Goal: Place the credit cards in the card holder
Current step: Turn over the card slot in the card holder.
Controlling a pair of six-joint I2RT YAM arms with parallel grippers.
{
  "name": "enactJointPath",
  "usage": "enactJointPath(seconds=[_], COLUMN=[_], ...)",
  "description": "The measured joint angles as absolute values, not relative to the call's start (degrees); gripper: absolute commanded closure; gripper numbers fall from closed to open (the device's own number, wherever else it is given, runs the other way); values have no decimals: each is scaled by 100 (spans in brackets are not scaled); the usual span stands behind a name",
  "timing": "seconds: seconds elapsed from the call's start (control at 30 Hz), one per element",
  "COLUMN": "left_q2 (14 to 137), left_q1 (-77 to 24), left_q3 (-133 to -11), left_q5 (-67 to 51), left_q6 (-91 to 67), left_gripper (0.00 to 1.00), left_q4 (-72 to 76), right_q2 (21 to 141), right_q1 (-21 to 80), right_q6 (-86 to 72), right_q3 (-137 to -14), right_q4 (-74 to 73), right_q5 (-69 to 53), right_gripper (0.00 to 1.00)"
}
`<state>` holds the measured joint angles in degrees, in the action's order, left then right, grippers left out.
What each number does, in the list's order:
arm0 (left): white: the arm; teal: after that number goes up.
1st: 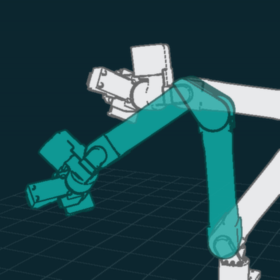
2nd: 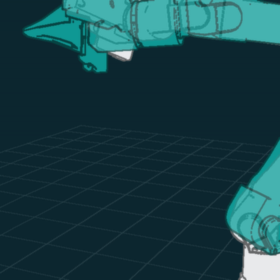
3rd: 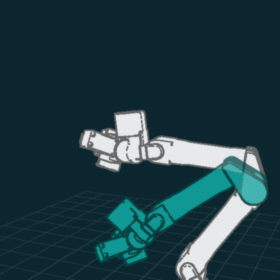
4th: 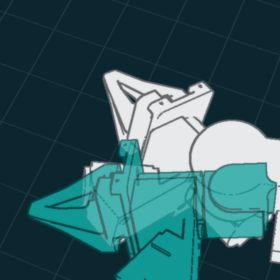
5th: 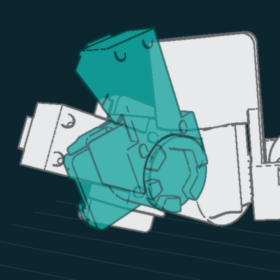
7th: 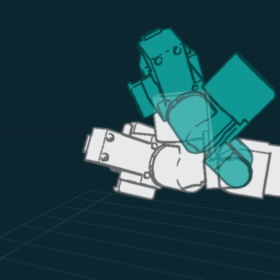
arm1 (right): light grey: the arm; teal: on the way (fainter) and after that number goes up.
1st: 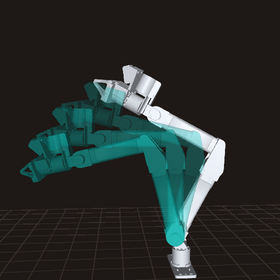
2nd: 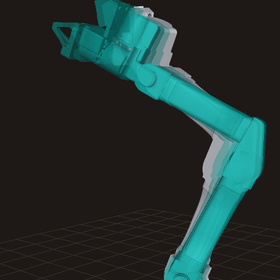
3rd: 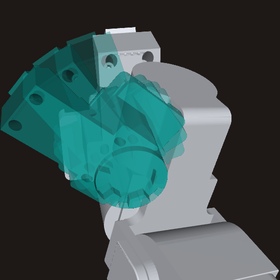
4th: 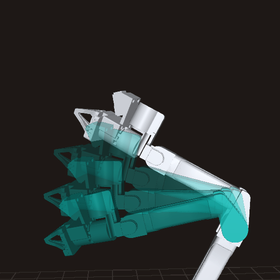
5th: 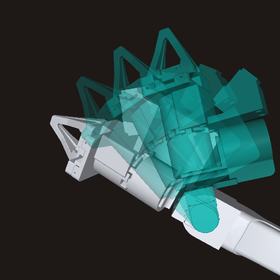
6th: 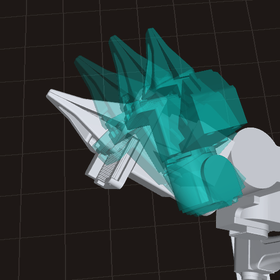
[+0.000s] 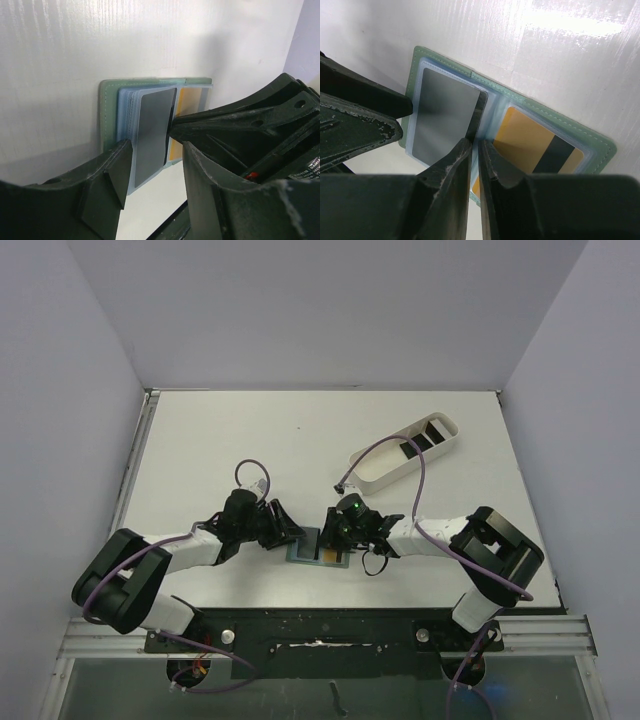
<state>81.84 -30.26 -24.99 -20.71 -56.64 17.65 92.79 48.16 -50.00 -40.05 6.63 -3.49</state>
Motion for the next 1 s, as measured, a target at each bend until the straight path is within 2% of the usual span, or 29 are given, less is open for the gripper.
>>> enactJointPath(seconds=[1.0], left_q2=[8278], left_q1=[-3065], left_q3=[-2502], left_q5=[-2060], left_q6=[-5645], left_gripper=[56], left_q4=[1811], right_q2=[9279], right_q1=[4842], right_q6=[-4998], right_q3=[-4005], right_q4=[661], right_q5=[-301], right_gripper=[87])
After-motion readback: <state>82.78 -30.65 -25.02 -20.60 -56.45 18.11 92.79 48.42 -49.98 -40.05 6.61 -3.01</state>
